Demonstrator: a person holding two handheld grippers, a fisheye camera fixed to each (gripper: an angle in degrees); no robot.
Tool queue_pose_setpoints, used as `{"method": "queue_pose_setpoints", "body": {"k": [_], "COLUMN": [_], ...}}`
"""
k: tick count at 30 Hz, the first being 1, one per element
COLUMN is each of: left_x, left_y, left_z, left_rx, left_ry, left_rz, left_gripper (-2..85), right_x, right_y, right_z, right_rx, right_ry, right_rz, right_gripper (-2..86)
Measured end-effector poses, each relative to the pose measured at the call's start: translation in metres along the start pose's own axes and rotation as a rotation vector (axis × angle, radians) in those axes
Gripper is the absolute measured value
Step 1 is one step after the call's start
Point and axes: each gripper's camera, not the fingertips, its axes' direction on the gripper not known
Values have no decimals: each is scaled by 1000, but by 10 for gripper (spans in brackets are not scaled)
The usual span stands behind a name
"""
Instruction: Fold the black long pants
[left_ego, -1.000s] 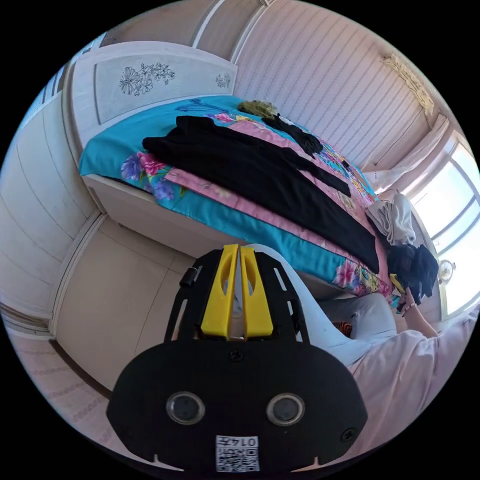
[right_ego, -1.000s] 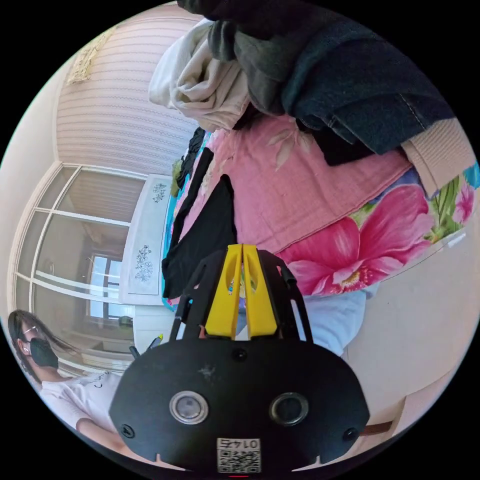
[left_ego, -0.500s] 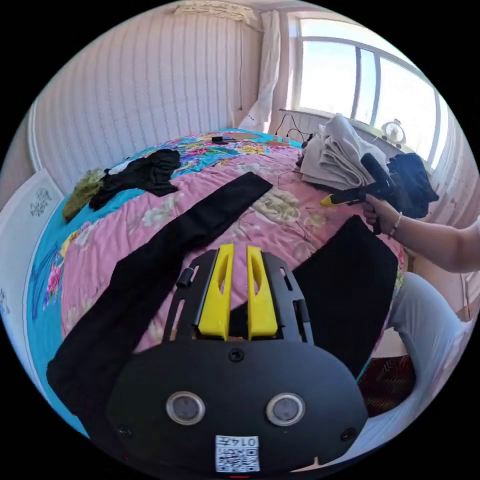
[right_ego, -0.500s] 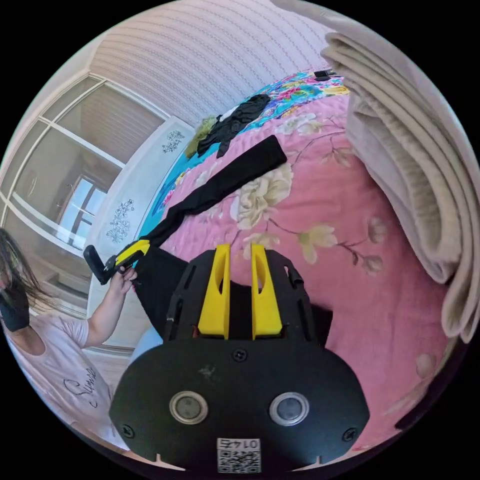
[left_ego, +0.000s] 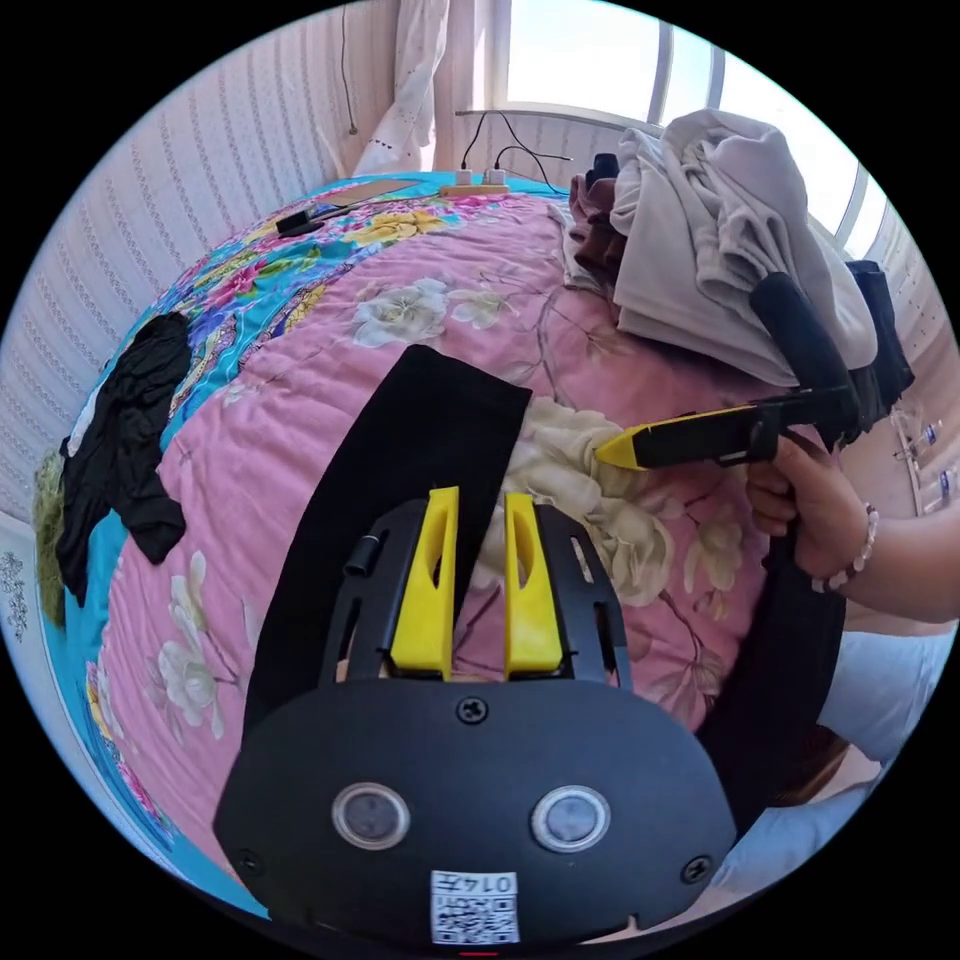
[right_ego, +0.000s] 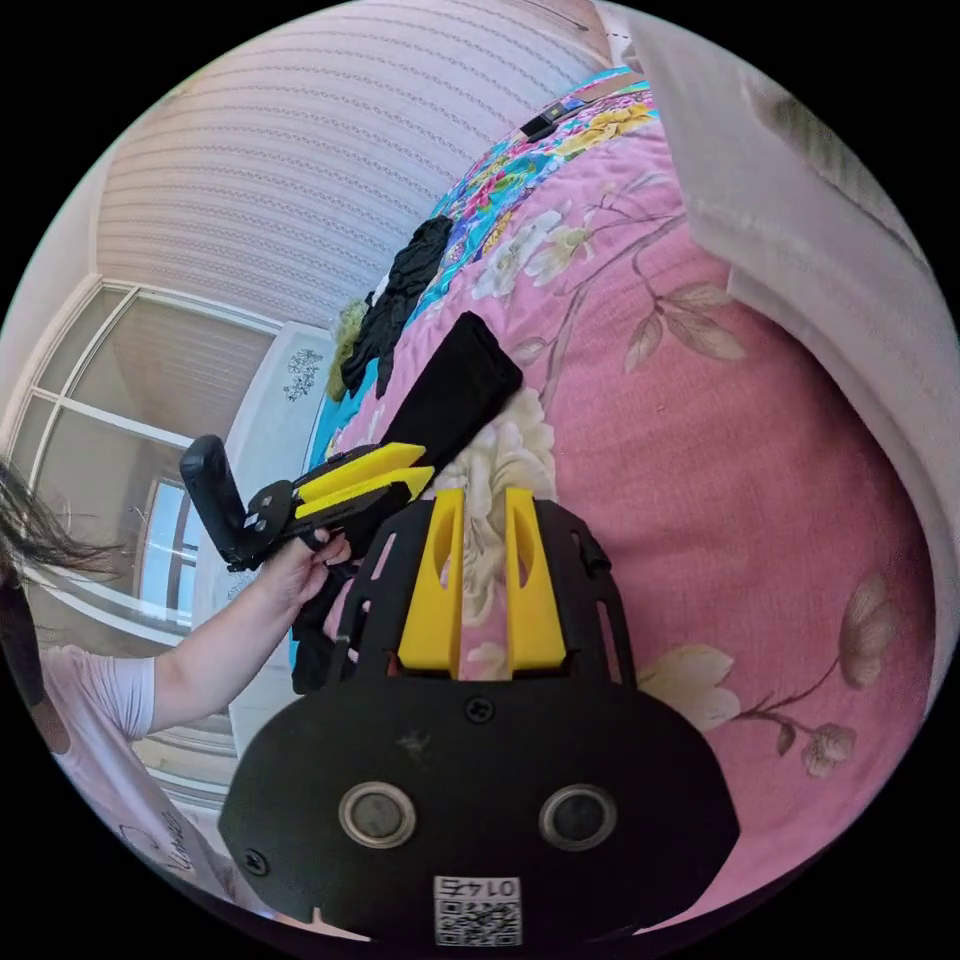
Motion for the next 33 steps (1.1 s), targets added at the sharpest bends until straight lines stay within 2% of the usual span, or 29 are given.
{"method": "queue_pose_setpoints", "body": {"k": [4, 7, 10, 13, 16, 17, 20, 22, 25, 28, 33], "left_x": [-18, -31, -45, -66, -88, -96, -95, -81, -84, -105, -108], "left_y": [-18, -19, -18, -18, -24, -28, -39, -42, -40, -40, -69], "left_z": [25, 29, 14, -10, -29, -33, -35, -31, -16, -32, -86], "left_rx": [-38, -5, 57, 128, 165, 153, 113, 85, 30, 71, 119], "left_ry": [24, 101, 141, 136, 38, -4, 19, -58, -70, -9, -19], "left_rz": [-23, -59, -108, -160, -177, -170, -91, -34, -75, -145, 14], "left_gripper": [46, 0, -8, -9, -10, -10, -10, -10, -10, -10, -10], "right_x": [9, 14, 18, 22, 20, 19, 17, 15, 15, 1, -55], "right_y": [-28, -48, -63, -67, -71, -72, -81, -83, -85, -83, -38], "right_z": [9, 22, 29, 31, 34, 35, 42, 44, 50, 43, -3], "right_rx": [84, 139, 161, 143, 127, 126, 105, 117, 97, 105, 150], "right_ry": [-8, -35, -65, -80, -78, -79, -101, -115, -124, -134, -70], "right_rz": [73, 101, 118, 132, 116, 112, 125, 125, 145, 139, 59], "right_gripper": [87, 91, 76, 72, 77, 78, 78, 60, 20, 10, 4]}}
